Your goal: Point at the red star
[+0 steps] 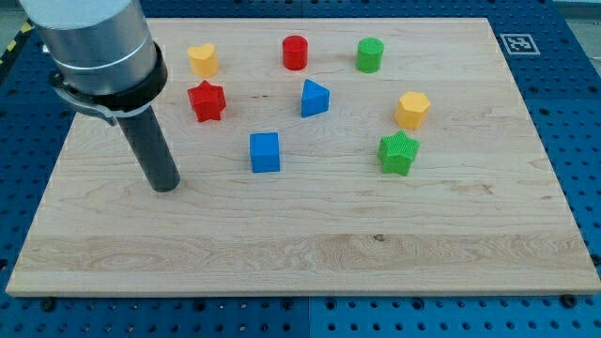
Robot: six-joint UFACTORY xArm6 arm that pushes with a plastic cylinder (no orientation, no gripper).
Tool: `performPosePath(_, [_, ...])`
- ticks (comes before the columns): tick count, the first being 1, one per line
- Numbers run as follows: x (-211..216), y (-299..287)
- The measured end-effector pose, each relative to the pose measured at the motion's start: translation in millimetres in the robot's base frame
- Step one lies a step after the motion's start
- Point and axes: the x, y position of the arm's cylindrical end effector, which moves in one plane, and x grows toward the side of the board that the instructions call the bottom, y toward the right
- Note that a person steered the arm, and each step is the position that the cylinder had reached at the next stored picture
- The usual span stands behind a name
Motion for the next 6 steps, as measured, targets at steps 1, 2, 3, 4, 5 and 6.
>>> performPosePath(1, [0.0,0.0])
performPosePath(2, [-11.1,5.3])
performPosePath(3, [-46.6,18.6])
performPosePath(4, [-62.0,26.0])
performPosePath(5, [-70.3,54.5])
performPosePath(6, [-73.5,89.5])
